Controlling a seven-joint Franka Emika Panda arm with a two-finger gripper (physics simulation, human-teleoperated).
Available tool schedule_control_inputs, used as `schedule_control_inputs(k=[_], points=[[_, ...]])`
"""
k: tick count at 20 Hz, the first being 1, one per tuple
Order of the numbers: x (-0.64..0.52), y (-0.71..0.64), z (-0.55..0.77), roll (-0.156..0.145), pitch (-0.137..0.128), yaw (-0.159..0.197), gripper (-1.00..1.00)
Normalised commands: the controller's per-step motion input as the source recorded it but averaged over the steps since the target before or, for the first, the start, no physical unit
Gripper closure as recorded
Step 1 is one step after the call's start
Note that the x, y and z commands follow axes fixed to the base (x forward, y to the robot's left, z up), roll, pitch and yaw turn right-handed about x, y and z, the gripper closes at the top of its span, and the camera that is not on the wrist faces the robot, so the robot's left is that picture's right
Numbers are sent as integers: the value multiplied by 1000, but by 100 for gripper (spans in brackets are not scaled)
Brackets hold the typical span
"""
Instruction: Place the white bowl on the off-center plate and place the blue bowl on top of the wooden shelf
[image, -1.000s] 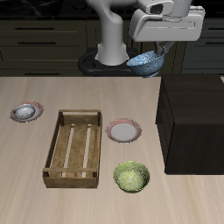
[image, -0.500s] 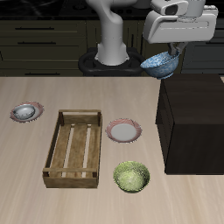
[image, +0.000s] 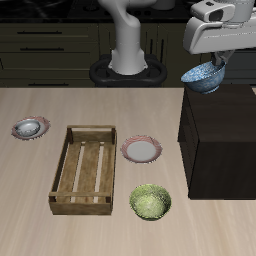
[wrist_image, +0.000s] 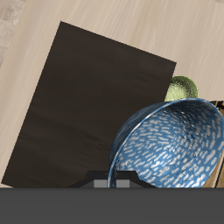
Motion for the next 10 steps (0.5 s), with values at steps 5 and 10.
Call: schedule_control_inputs(k=[5,10], points=[[-27,276,-19,31,4,9,100],[-14,243,-127,26,14,18,100]])
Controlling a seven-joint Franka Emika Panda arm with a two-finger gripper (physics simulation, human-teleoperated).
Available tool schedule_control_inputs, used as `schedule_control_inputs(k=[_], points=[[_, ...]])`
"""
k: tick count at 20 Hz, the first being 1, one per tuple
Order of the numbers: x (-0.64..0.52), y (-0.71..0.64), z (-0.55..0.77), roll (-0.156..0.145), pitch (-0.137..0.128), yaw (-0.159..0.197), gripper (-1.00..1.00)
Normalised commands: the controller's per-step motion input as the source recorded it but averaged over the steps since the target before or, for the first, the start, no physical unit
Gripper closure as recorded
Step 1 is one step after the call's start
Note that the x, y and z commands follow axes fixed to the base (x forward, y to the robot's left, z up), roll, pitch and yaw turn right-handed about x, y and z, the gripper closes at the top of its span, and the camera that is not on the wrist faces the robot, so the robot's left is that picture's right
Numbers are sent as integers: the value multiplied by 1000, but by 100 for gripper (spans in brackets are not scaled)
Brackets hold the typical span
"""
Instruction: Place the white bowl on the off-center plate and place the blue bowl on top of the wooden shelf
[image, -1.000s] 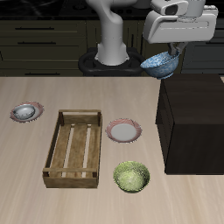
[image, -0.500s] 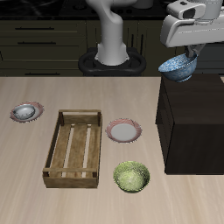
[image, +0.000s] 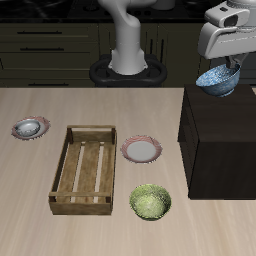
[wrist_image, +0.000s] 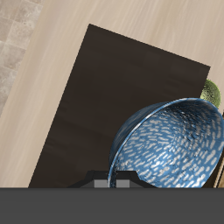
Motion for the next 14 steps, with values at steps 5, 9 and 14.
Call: schedule_control_inputs(k=[5,9,14], points=[[20,70,-224,1,31,11,100],[137,-15,-554,-23,76,35,100],[-80,67,-406,-5,39,67,-100]])
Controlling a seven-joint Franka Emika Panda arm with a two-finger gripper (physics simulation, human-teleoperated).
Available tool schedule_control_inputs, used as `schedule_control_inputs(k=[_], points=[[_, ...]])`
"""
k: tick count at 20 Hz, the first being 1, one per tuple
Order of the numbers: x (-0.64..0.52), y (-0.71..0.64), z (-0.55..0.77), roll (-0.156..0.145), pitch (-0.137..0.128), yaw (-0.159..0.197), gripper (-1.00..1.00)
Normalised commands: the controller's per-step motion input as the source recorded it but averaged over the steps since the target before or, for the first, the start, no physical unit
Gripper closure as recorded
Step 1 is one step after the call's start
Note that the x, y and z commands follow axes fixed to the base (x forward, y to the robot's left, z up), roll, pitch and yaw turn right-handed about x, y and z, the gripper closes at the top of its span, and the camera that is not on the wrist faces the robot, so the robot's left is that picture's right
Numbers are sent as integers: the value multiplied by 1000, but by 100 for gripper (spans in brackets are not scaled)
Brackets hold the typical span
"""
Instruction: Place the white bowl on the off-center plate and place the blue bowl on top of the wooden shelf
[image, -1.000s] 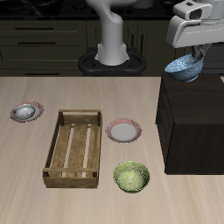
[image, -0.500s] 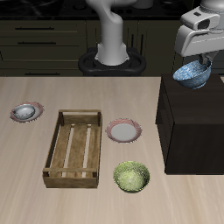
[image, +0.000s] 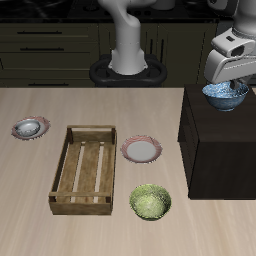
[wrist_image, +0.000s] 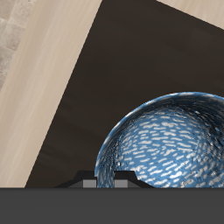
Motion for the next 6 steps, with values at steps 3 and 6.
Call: schedule_control_inputs(k=[3,6], points=[[-176,97,-18,73,-4,24,-100],[-207,-2,87,21,-10,28,-100]])
